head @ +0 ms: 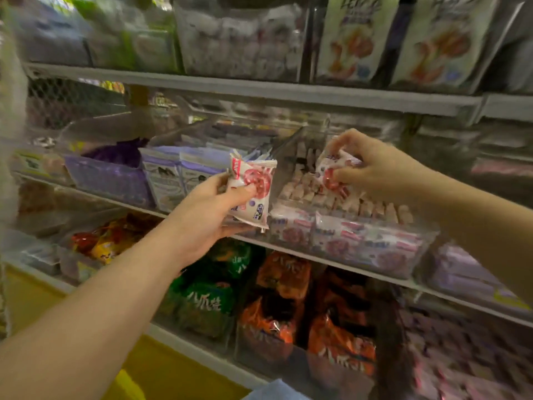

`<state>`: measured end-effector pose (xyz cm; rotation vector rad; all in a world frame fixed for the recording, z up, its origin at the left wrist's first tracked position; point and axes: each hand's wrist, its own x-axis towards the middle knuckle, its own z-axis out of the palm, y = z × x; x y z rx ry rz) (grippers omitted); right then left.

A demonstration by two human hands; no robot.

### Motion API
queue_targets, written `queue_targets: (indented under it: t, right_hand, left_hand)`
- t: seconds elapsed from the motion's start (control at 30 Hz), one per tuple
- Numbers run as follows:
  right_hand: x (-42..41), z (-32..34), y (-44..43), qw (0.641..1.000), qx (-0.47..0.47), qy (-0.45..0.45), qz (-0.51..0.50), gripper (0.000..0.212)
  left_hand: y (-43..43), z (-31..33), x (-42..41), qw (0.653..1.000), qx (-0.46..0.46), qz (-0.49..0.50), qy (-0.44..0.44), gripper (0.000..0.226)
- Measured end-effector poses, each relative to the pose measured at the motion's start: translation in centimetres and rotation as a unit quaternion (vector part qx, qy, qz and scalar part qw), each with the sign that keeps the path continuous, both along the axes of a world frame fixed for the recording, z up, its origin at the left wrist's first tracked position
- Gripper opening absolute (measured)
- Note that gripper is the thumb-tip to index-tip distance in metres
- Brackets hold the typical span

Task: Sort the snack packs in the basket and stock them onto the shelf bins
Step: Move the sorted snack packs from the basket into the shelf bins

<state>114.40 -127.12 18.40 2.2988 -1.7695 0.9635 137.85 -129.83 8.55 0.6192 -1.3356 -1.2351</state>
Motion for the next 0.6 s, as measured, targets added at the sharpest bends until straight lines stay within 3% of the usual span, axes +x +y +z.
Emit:
queue_targets:
  t: [0.07, 0.17, 0.37, 0.5, 0.6]
  right_hand:
    - [-2.0, 1.3, -2.8, 0.983, -0.045, 0.149, -0.098, 0.023]
    - [-3.7, 2.5, -8.1, 0.948, -0.015, 0.261, -0.182, 0.029]
    - [-5.3, 1.1, -15.9, 0.931, -0.037, 0.235, -0.276, 0.043]
    - [-5.6, 2.3, -17.7, 0.963, 0.069, 0.148, -0.213, 0.055]
    - [-6.6, 4.5, -17.5, 0.945, 0.146, 0.208, -0.208, 0.057]
  left_hand:
    - [-0.2, 1.1, -0.6, 1.0, -0.023, 0.0, 0.002, 0.018]
    - [-0.7, 2.5, -1.2, 0.999, -0.048, -0.007, 0.004, 0.016]
    - [-1.7, 4.4, -1.5, 0.995, -0.088, -0.047, -0.009, 0.048]
    - [-2.8, 5.0, -1.2, 0.992, -0.105, -0.06, -0.024, 0.053]
    - [-3.3, 5.5, -1.4, 0.991, -0.116, -0.063, -0.033, 0.052]
